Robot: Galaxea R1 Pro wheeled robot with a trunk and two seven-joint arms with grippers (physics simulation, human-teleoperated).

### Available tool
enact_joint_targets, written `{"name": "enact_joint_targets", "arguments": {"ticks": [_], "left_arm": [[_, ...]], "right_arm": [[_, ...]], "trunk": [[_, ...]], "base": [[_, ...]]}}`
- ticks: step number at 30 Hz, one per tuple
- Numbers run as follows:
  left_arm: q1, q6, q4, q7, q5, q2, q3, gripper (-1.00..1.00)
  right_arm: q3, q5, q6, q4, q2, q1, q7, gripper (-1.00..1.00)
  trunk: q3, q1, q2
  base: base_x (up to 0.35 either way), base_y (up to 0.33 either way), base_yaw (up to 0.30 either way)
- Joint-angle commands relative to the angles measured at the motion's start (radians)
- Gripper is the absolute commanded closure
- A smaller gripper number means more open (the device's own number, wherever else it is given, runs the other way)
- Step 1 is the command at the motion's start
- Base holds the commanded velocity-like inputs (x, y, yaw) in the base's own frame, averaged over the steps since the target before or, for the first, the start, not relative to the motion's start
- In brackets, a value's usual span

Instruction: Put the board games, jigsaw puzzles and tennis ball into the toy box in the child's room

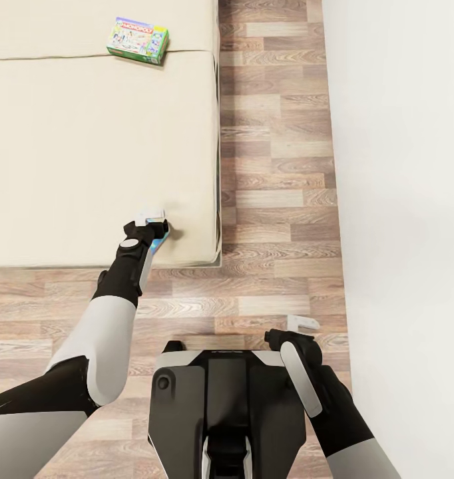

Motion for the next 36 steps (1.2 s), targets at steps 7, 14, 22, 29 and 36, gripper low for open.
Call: {"name": "enact_joint_targets", "arguments": {"ticks": [7,14,22,29,36], "left_arm": [[0.000,0.004,-0.001,-0.001,-0.007,-0.001,0.003,-1.00],[0.000,0.004,-0.001,-0.001,-0.007,-0.001,0.003,-1.00],[0.000,0.004,-0.001,-0.001,-0.007,0.000,0.003,-1.00],[0.000,0.004,-0.001,-0.001,-0.007,-0.001,0.003,-1.00],[0.000,0.004,-0.001,-0.001,-0.007,0.000,0.003,-1.00]], "right_arm": [[0.002,-0.010,0.002,-0.001,0.000,0.000,-0.009,-1.00],[0.003,-0.010,0.002,-0.001,0.000,0.000,-0.009,-1.00],[0.002,-0.010,0.002,-0.001,0.000,0.000,-0.009,-1.00],[0.001,-0.011,0.002,0.000,0.000,0.000,-0.009,-1.00],[0.001,-0.011,0.002,-0.001,0.000,0.000,-0.009,-1.00]], "trunk": [[-0.001,0.001,-0.002],[-0.001,0.001,-0.002],[-0.001,0.001,-0.002],[-0.001,0.001,-0.002],[-0.001,0.001,-0.002]], "base": [[0.000,0.000,0.000],[0.000,0.000,0.000],[-0.041,0.000,0.000],[-0.057,0.000,0.000],[-0.065,0.000,0.000]]}}
